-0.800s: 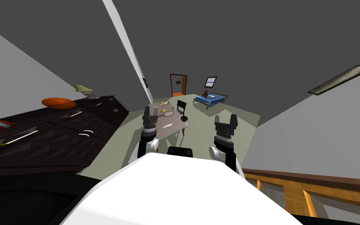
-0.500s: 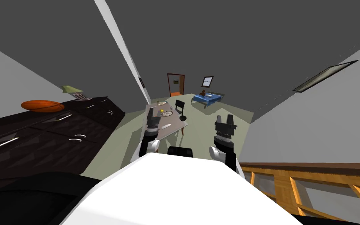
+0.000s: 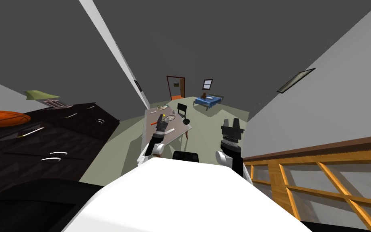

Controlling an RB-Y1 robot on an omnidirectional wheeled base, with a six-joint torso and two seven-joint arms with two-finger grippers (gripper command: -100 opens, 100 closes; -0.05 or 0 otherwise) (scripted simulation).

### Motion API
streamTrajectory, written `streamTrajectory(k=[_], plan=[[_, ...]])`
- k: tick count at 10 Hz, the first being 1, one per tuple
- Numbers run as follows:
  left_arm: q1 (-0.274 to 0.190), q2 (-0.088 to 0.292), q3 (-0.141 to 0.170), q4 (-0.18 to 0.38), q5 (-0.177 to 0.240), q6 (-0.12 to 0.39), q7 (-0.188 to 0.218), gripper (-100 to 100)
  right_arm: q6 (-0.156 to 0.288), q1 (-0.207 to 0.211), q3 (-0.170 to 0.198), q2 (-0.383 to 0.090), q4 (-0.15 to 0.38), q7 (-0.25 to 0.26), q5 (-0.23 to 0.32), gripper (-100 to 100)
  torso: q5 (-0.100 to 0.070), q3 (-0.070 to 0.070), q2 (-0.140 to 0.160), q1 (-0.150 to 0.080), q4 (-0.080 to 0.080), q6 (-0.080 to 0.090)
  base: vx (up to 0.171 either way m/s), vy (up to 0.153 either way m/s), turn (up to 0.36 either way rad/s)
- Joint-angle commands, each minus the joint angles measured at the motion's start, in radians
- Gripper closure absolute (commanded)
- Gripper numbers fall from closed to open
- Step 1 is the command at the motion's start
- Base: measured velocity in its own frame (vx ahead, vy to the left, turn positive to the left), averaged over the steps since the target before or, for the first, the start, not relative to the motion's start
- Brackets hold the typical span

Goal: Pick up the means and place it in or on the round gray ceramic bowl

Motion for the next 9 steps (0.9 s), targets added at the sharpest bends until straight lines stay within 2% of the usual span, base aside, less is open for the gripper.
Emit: streamTrajectory(k=[1, 2, 3, 5, 6, 7, 8, 9], plan=[[0.003, 0.044, -0.002, 0.047, 0.050, 0.050, 0.033, -100, 0.000, 0.000, 0.000, 0.000, 0.000, 0.000, 0.000, 0, 0.000, 0.000, 0.000, 0.000, 0.000, 0.000, 0.000, 0.060, -0.231], [-0.008, 0.068, -0.002, 0.076, 0.082, 0.081, 0.052, -100, 0.000, 0.000, 0.000, 0.000, 0.000, 0.000, 0.000, 0, 0.000, 0.000, 0.000, 0.000, 0.000, 0.000, -0.002, 0.048, -0.317], [-0.008, 0.068, -0.002, 0.087, 0.090, 0.089, 0.052, -100, 0.000, 0.000, 0.000, 0.000, 0.000, 0.000, 0.000, 0, 0.000, 0.000, 0.000, -0.001, 0.000, 0.000, -0.004, 0.035, -0.104], [-0.031, 0.117, -0.002, 0.156, 0.157, 0.151, 0.093, -100, 0.000, 0.000, 0.000, 0.000, 0.000, 0.000, 0.000, 0, -0.001, 0.000, 0.000, -0.003, 0.000, 0.000, -0.002, 0.030, -0.237], [-0.031, 0.117, -0.002, 0.179, 0.165, 0.165, 0.093, -100, 0.000, 0.000, 0.000, 0.000, 0.000, 0.000, 0.000, 0, 0.000, 0.000, 0.000, -0.002, 0.000, 0.000, -0.001, 0.031, -0.108], [-0.031, 0.117, -0.002, 0.179, 0.165, 0.165, 0.093, -100, 0.000, 0.000, 0.000, 0.000, 0.000, 0.000, 0.000, 0, 0.000, 0.000, 0.000, -0.002, 0.000, -0.001, 0.002, 0.012, 0.022], [-0.043, 0.142, -0.002, 0.229, 0.204, 0.202, 0.115, -100, 0.000, 0.000, 0.000, 0.000, 0.000, 0.000, 0.000, 0, -0.001, 0.000, -0.001, -0.003, 0.000, -0.001, 0.002, 0.009, -0.182], [-0.043, 0.142, -0.002, 0.229, 0.204, 0.206, 0.115, -100, 0.000, 0.000, 0.000, 0.000, 0.000, 0.000, 0.000, 0, -0.001, 0.000, -0.001, -0.004, 0.000, 0.000, -0.002, 0.016, -0.130]])
